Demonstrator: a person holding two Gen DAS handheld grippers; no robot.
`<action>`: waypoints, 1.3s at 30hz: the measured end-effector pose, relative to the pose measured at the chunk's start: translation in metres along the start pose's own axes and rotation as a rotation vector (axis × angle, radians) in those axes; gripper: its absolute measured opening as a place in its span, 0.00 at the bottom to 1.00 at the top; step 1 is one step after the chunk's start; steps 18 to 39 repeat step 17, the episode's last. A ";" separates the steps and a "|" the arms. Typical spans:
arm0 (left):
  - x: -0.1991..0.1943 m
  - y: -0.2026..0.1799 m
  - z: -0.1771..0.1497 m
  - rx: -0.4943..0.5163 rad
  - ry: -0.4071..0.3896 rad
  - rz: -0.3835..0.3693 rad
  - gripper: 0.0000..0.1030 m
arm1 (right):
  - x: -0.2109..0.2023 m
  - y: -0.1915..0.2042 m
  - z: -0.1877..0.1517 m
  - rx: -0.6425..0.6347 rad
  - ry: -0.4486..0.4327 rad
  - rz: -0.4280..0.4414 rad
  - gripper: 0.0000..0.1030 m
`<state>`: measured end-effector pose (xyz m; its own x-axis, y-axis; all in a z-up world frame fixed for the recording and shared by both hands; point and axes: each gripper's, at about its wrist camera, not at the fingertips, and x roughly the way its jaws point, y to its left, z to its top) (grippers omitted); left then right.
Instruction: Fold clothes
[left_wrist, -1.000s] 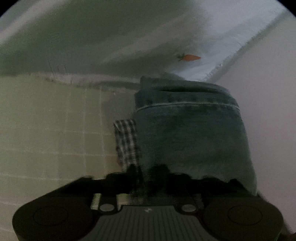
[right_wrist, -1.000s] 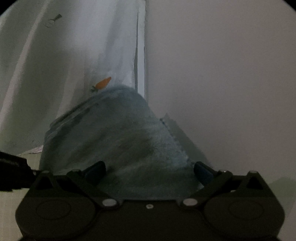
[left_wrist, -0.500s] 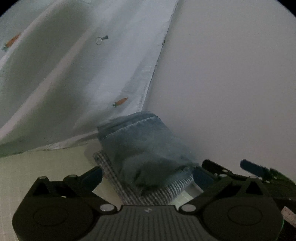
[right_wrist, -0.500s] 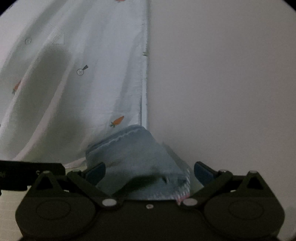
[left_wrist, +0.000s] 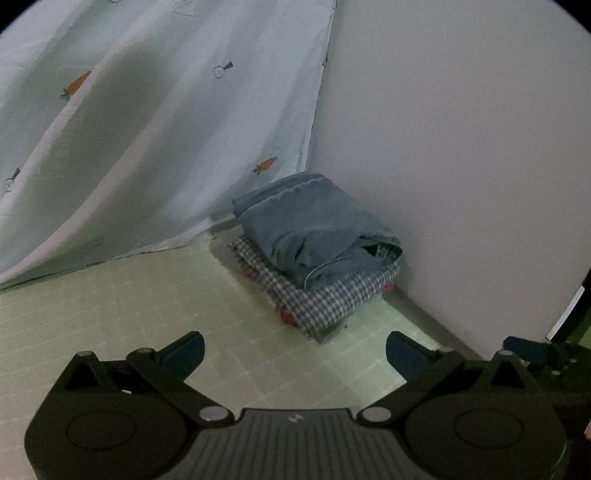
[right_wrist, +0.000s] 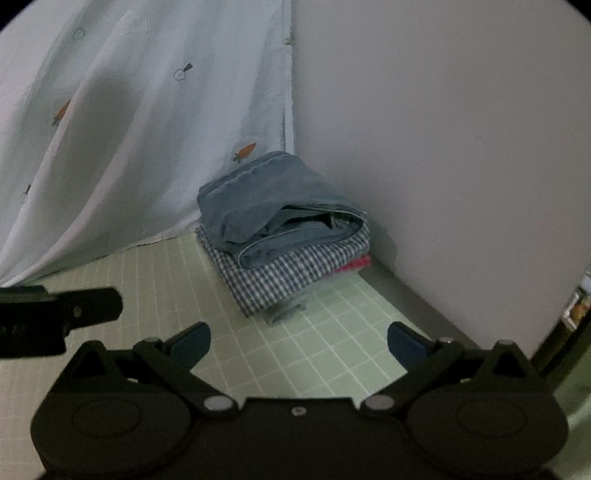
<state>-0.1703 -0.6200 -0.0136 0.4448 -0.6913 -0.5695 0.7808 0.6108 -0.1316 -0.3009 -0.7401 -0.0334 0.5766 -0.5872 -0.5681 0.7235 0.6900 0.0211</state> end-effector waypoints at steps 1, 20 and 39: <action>-0.004 0.001 -0.001 -0.001 0.001 0.002 1.00 | -0.001 0.001 0.000 0.002 -0.005 0.001 1.00; -0.037 0.003 -0.019 0.013 -0.024 -0.024 1.00 | -0.038 0.006 -0.013 0.003 -0.056 -0.007 1.00; -0.037 0.003 -0.019 0.013 -0.024 -0.024 1.00 | -0.038 0.006 -0.013 0.003 -0.056 -0.007 1.00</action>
